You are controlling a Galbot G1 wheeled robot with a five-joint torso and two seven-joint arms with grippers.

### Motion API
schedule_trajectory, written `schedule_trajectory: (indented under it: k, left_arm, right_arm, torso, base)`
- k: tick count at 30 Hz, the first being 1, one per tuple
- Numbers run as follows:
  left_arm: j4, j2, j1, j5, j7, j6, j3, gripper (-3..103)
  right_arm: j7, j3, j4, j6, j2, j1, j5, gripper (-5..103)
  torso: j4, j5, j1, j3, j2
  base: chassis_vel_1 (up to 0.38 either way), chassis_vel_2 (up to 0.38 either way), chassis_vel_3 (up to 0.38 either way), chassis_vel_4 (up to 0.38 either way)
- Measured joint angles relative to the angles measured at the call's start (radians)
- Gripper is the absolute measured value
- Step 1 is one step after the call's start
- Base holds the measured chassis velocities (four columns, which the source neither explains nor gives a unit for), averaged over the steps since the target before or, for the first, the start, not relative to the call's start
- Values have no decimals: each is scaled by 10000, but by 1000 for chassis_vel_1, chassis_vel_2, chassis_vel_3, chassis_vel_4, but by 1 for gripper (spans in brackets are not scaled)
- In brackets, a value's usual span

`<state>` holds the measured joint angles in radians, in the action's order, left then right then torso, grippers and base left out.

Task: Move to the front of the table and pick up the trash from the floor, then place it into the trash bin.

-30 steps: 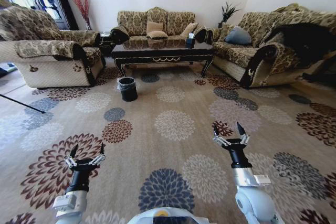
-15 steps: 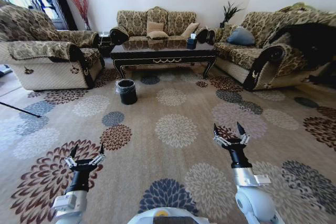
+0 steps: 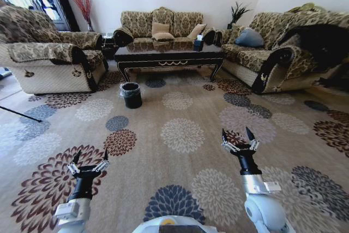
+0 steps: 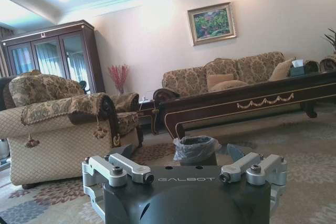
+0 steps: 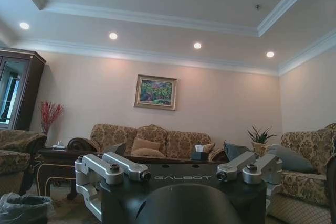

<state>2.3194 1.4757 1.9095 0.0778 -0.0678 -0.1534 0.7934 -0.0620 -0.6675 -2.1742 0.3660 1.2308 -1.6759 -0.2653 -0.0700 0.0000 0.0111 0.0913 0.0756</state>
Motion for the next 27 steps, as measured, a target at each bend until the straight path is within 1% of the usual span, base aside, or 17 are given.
schedule_trajectory:
  k: [7,10,12,14,15,18,19,22,25,27]
  left_arm:
    - [0,0,0,0,0,0,0,100]
    - [0,0,0,-1,0,0,0,100]
    - [0,0,0,0,0,0,0,100]
    - [0,0,0,0,0,0,0,100]
    - [0,0,0,0,0,0,0,100]
    - [0,0,0,0,0,0,0,100]
    - [0,0,0,0,0,0,0,100]
    - [0,0,0,0,0,0,0,100]
    - [0,0,0,0,0,0,0,100]
    - [0,0,0,0,0,0,0,100]
  right_arm:
    - [0,0,0,0,0,0,0,100]
    - [0,0,0,0,-1,0,0,100]
    - [0,0,0,0,0,0,0,100]
    - [0,0,0,0,0,0,0,100]
    - [0,0,0,0,0,0,0,100]
    - [0,0,0,0,0,0,0,100]
    - [0,0,0,0,0,0,0,100]
    - [0,0,0,0,0,0,0,100]
    - [0,0,0,0,0,0,0,100]
    - [0,0,0,0,0,0,0,100]
  torso:
    - [0,0,50,179,233]
    - [0,0,71,338,406]
    - [0,0,76,373,450]
    - [0,0,96,484,585]
    - [0,0,96,484,585]
    - [0,0,124,619,744]
    - [0,0,124,619,744]
    - [0,0,154,756,912]
    - [-1,0,177,811,992]
    - [0,0,213,903,1118]
  base:
    - [0,0,0,0]
    - [0,0,0,0]
    - [0,0,0,0]
    - [0,0,0,0]
    - [0,0,0,0]
    - [0,0,0,0]
    - [0,0,0,0]
    - [0,0,0,0]
    - [0,0,0,0]
    - [0,0,0,0]
